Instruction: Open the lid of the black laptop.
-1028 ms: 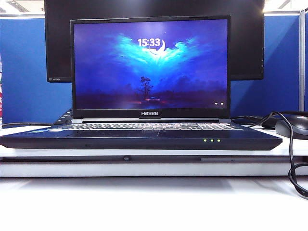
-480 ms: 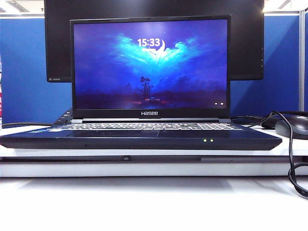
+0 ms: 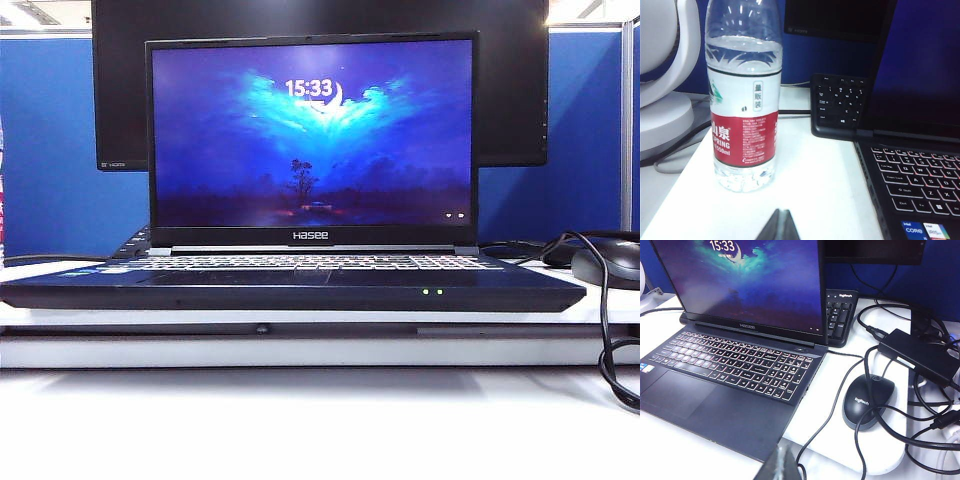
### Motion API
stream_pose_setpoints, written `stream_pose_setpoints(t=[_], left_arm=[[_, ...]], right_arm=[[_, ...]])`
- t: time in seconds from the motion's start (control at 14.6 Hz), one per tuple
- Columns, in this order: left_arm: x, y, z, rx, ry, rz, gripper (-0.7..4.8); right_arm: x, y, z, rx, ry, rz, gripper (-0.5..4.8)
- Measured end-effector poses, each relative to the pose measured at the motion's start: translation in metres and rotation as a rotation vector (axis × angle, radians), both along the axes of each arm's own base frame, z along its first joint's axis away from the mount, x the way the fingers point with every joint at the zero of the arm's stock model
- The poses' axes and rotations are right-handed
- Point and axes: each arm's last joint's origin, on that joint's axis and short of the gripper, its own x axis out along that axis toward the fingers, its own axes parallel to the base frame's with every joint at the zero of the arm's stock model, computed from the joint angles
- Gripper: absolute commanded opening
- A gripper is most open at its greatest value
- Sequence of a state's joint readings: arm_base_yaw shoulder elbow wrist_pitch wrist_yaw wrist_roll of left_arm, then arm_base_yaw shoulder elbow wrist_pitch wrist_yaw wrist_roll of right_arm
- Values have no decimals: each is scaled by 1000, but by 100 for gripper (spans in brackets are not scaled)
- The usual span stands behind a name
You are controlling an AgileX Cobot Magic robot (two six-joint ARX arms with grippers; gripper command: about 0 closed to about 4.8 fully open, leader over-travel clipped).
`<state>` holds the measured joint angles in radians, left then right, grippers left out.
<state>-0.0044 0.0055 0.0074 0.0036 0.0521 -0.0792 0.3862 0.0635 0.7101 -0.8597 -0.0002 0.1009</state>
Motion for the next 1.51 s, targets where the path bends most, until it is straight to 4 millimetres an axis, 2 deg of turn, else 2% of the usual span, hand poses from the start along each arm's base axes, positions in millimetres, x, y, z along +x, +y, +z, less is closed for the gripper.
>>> stream_pose_setpoints(t=[1.1, 1.17, 1.3, 1.44, 1.51], left_arm=[[0, 0, 0, 0, 0, 0, -5], [0, 0, 0, 0, 0, 0, -5], [0, 0, 0, 0, 0, -1, -5], [0, 0, 0, 0, 0, -1, -5], [0, 0, 0, 0, 0, -1, -5]], right_arm=[[2, 0, 0, -17, -30, -16, -1], [14, 3, -5, -7, -88, -102, -1], [53, 5, -45, 29, -131, -307, -1], [70, 2, -74, 88, -118, -341, -1], [79, 0, -96, 136, -132, -346, -1]])
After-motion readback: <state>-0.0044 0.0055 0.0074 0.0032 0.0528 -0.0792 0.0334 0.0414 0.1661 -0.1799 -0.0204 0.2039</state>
